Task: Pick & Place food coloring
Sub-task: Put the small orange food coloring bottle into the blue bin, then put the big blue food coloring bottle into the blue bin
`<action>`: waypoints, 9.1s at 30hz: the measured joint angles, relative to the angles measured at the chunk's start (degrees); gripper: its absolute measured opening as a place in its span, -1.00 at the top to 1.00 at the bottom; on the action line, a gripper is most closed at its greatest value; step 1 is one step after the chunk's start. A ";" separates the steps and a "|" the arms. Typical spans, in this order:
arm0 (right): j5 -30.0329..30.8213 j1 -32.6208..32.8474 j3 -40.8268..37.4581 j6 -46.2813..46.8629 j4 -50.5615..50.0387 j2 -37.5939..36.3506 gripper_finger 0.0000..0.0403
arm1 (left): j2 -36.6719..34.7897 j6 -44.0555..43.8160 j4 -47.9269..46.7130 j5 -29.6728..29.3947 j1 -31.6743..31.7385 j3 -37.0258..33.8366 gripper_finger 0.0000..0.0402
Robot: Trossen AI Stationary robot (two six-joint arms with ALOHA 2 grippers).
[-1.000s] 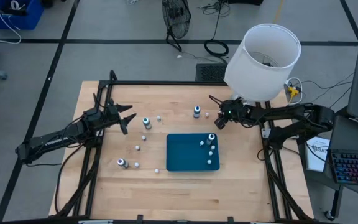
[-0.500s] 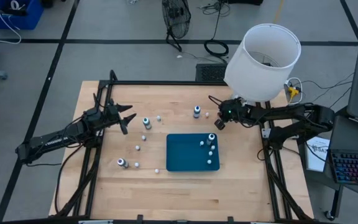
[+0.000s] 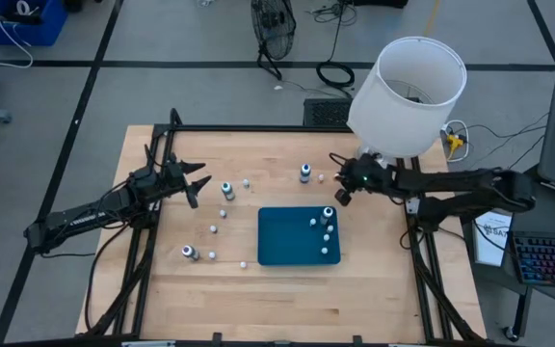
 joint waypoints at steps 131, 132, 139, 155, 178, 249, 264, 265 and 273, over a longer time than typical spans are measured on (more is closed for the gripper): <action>-7.90 -2.07 41.79 -2.42 -41.61 28.78 -0.05 | 0.00 0.00 0.00 0.00 -0.01 -0.01 -0.12; -7.90 -2.25 41.63 -2.67 -41.54 29.52 -0.06 | 0.00 0.00 0.00 0.00 0.00 -0.01 -0.12; -7.91 -3.33 41.20 -3.43 -40.04 35.27 -0.05 | 0.00 0.00 0.00 0.00 0.01 -0.01 -0.12; -7.91 -5.18 41.20 -4.36 -38.09 38.60 -0.03 | 0.00 0.00 0.00 0.00 0.01 -0.01 -0.12; -10.16 -5.33 41.22 -3.82 -37.73 38.58 0.52 | 0.00 -0.01 0.00 0.00 0.01 -0.01 -0.12; -7.90 31.83 49.68 15.02 -45.95 41.32 0.80 | 0.04 0.00 0.00 0.00 0.00 -0.01 -0.12; -9.33 31.79 49.62 14.20 -43.43 43.73 0.65 | 0.04 0.00 0.00 0.00 0.01 -0.01 -0.12; -9.33 31.79 49.64 14.20 -43.30 43.66 0.58 | 0.04 0.00 0.00 0.00 0.01 -0.01 -0.12; -9.29 31.79 49.62 15.62 -43.17 43.56 0.35 | 0.04 -0.01 0.00 0.00 0.00 -0.01 -0.12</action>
